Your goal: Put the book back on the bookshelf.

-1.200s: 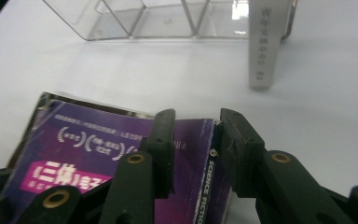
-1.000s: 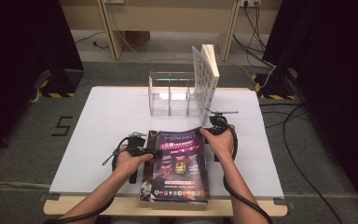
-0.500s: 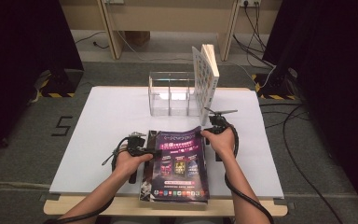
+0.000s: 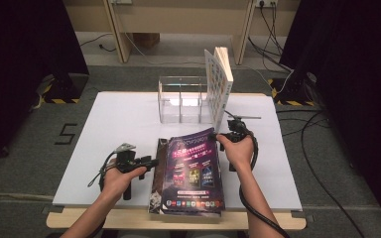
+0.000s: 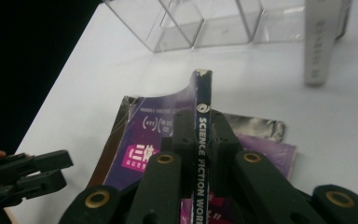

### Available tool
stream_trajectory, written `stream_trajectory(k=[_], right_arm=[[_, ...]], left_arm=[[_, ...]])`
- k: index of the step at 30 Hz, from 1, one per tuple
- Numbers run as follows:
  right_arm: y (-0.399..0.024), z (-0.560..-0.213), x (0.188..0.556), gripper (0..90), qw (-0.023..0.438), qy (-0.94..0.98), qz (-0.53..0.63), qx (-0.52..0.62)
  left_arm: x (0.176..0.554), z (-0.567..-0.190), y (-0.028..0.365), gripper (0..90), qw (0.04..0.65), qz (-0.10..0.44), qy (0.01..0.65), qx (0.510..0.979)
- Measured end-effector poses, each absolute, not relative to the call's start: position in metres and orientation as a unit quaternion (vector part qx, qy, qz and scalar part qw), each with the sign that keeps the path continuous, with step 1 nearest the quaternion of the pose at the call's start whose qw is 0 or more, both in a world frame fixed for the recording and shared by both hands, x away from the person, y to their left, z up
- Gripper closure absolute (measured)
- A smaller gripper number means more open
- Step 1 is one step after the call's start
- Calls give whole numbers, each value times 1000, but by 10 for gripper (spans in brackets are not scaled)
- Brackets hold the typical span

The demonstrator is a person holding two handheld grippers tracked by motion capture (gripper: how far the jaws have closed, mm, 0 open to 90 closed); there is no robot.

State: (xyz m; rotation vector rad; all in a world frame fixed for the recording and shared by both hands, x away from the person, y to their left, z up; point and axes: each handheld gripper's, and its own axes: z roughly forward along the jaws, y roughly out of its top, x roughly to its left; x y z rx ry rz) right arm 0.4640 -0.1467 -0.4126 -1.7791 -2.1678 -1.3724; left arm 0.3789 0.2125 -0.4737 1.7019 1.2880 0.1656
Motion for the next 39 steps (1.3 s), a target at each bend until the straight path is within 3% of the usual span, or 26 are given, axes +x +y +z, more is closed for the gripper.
stream_trajectory(k=[27,39], right_arm=[[-146,-358,439,845,-133,-679,-489,-531],[-138,-333,435,846,-175,-665,-516,-510]], left_arm=[[371,-476,225,534,474,85,529,699],[371,-474,227,534,476,88,530,696]])
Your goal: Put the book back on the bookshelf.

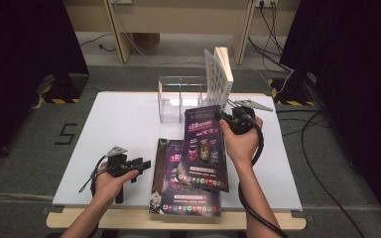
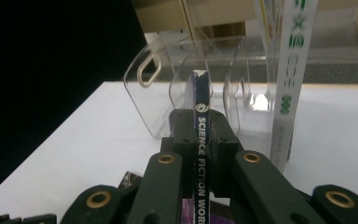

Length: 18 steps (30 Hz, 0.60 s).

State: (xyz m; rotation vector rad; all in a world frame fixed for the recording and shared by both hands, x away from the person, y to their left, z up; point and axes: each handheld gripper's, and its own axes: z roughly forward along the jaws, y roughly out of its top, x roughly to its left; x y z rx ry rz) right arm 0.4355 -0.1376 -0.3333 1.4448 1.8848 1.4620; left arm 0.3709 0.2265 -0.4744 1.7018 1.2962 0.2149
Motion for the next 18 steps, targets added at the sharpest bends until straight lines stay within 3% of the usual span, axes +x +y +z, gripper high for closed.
stream_trajectory(k=[18], right_arm=[[-125,-290,442,846,227,637,558,481]], left_arm=[[371,-474,229,535,476,89,528,698]])
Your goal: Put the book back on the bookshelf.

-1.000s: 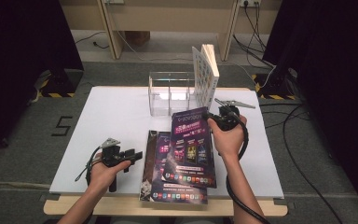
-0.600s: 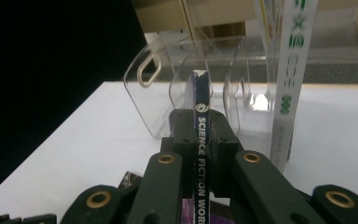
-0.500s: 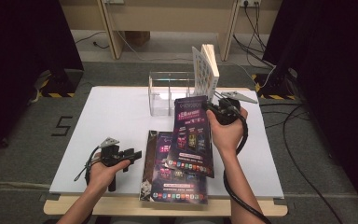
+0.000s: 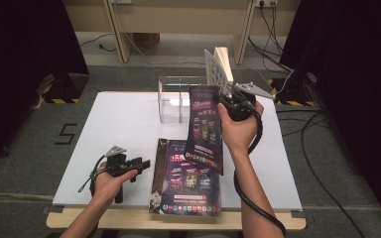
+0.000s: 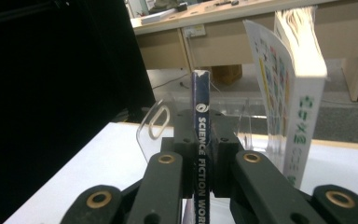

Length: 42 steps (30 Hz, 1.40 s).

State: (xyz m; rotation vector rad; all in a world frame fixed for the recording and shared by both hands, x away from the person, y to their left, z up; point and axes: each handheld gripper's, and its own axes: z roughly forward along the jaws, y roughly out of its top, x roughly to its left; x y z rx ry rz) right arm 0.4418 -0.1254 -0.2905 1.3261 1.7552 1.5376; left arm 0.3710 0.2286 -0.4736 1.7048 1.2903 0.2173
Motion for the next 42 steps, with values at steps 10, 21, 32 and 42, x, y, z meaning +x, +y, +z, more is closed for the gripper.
stream_trajectory(k=[10,21,32,42], right_arm=[[-117,-270,453,846,243,617,582,471],[-113,-266,466,846,242,601,598,472],[-106,-257,476,846,254,593,602,470],[-100,-251,489,846,255,590,604,471]], left_arm=[[371,-474,229,535,479,89,529,695],[372,-474,231,535,478,88,531,694],[372,-474,231,535,480,90,530,693],[372,-473,232,535,480,90,531,692]])
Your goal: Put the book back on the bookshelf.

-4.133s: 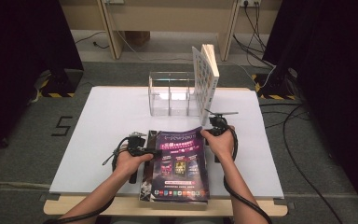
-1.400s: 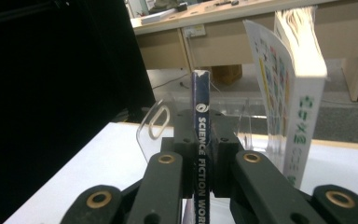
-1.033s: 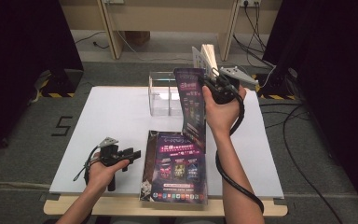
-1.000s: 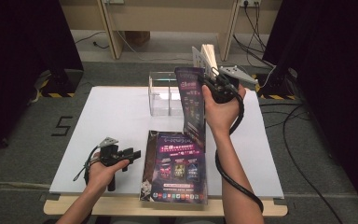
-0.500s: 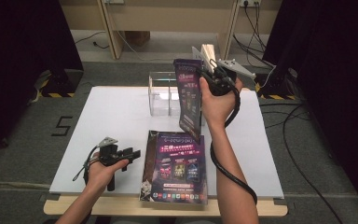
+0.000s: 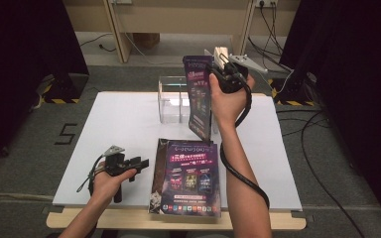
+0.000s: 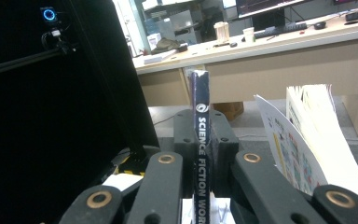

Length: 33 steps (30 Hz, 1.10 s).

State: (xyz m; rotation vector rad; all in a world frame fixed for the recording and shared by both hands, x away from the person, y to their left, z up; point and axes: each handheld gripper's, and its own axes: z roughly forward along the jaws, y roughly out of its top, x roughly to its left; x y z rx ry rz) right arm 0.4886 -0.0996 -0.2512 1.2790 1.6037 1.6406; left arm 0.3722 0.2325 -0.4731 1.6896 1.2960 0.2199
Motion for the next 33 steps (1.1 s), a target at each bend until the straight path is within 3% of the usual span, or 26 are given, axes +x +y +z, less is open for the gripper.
stream_trajectory(k=[33], right_arm=[[-84,-251,521,846,272,582,599,477]], left_arm=[[373,-475,234,535,480,87,534,690]])
